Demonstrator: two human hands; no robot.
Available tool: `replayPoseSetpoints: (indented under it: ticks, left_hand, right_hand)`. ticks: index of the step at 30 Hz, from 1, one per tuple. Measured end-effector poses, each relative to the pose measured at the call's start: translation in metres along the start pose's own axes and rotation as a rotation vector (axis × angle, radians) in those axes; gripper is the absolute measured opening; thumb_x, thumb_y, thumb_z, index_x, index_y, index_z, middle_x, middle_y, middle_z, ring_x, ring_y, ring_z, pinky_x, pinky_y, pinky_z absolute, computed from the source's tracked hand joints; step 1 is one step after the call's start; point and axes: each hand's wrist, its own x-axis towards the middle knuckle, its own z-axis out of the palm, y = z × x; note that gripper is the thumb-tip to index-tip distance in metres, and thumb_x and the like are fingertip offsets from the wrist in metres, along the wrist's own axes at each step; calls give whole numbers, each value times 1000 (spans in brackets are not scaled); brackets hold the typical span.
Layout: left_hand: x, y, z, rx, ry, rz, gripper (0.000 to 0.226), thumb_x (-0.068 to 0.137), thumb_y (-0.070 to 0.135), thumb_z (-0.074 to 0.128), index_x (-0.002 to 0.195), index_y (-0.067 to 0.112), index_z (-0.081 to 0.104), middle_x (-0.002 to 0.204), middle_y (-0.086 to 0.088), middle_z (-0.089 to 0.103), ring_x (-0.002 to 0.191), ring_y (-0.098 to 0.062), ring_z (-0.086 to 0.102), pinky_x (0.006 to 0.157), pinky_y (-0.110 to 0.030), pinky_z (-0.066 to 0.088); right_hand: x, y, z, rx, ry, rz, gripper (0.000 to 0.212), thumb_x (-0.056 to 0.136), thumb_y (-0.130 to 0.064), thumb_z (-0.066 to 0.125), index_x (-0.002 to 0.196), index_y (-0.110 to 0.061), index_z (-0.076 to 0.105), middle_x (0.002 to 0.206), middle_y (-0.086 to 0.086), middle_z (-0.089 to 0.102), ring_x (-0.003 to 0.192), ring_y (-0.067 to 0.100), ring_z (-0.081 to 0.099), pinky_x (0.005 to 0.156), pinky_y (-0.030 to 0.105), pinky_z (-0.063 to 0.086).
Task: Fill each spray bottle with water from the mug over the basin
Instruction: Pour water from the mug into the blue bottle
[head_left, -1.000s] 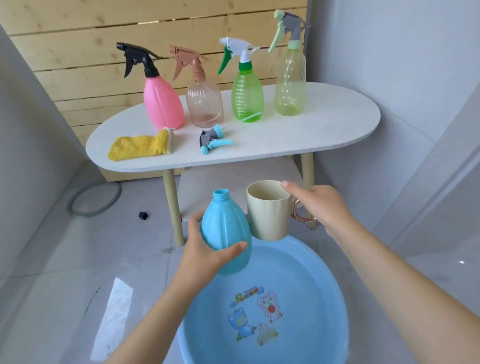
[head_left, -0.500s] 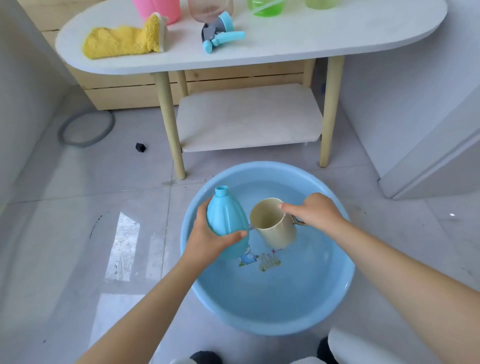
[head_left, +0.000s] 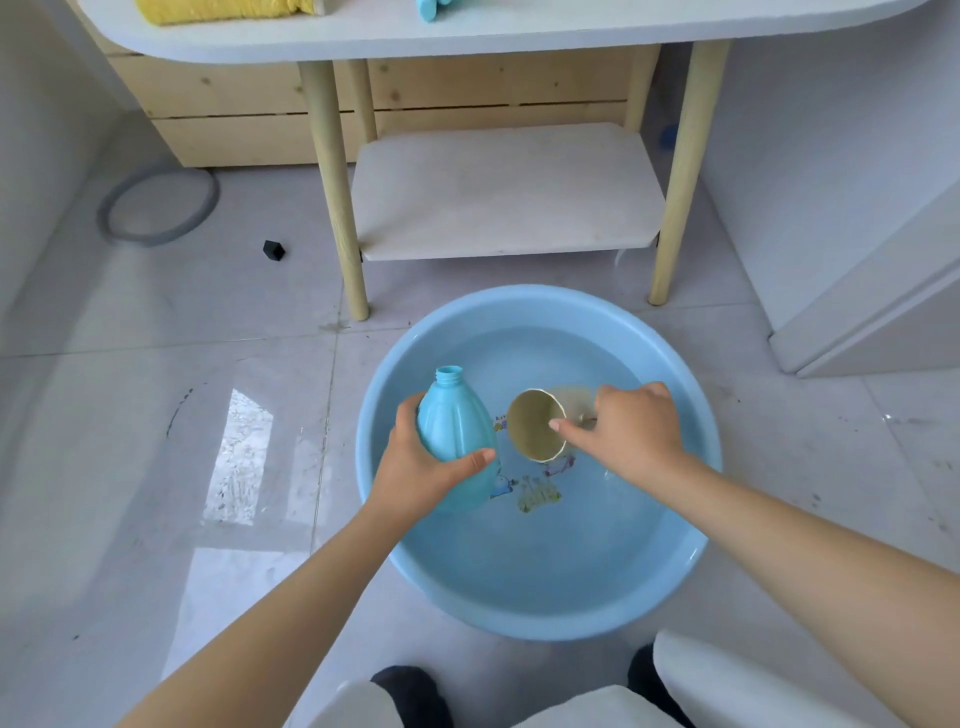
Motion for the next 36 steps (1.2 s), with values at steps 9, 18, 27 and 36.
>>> replayPoseSetpoints:
  ticks: [9,18,27,36]
  left_hand:
    - [2,-11,8,65,-9,0,86,60,42,87,125,42,30,123,4,50,105,-18,55,79,-32,49]
    - [0,-10,11,56,-17,7,85,60,42,86,122,41,29,124,5,49,107,-17,54,79,-30,48]
    - [3,-9,9,55,20,21,86,61,38,87,126,37,31,125,5,48,107,-18,53,81,-34,49]
    - [3,-7,8,80,45,83,85,59,31,89,119,34,28,123,6,46,106,-17,52,72,-25,45]
  right_hand:
    - [0,8,13,-258,-72,-90,49,91,-60,36,75,-18,55,64,-3,50,75,20,45,93,32,25]
    - [-2,10,21,-296,-149,-158,48,92,-55,39,62,-18,39,68,-4,47,79,19,36,93,29,21]
    - [1,14,16,-10,-271,-20,59,89,-64,38,52,-18,38,55,-3,44,60,17,43,76,32,23]
    - [6,21,-1,696,-310,340,51,80,-57,60,67,-12,39,64,5,32,56,21,32,59,33,22]
